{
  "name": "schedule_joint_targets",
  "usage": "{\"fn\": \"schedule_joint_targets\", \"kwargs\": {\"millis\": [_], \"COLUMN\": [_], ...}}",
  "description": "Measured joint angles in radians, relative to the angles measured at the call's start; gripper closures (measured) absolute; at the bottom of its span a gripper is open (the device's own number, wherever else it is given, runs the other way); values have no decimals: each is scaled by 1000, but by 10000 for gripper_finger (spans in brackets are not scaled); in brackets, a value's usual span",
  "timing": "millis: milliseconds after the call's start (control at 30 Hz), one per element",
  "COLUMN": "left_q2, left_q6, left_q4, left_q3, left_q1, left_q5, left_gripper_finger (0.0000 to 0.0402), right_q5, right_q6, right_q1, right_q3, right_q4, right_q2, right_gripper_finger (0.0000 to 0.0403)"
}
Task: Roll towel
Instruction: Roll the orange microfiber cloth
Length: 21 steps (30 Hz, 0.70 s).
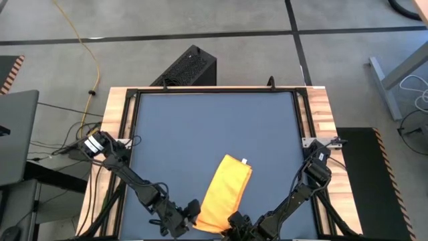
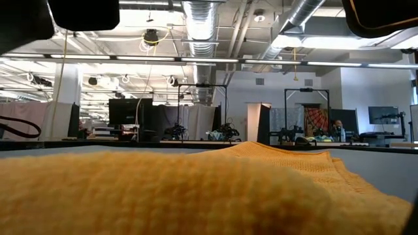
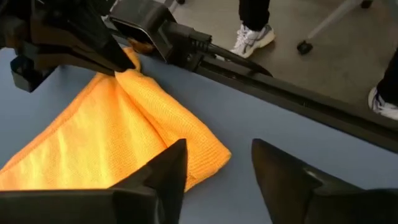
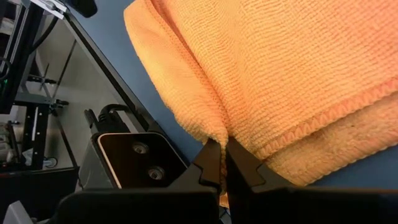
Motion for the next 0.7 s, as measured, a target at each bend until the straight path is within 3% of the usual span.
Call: {"fn": "schedule_joint_targets", "kwargs": {"millis": [200,300,400,700], "left_q2": [49,114,127,128], "left_q6": [-22,-11,-8,-96], "left_q4": [71,96,104,85], "left_q3": [2,-1,2,2], "left_q1": [2,-5,-9,11], "left_q5": [-26,-21,-77,-57], "left_gripper_finger": [219,231,245,286], "right_q5": [0,-1,0,0], "right_q6": [0,0,2,3], "right_q1": [0,1,3,4], "right_q3": [0,0,0,0], "right_q4": [0,0,1,8], "right_q2": [0,0,0,0], "right_gripper_finger": [376,376,376,376]}}
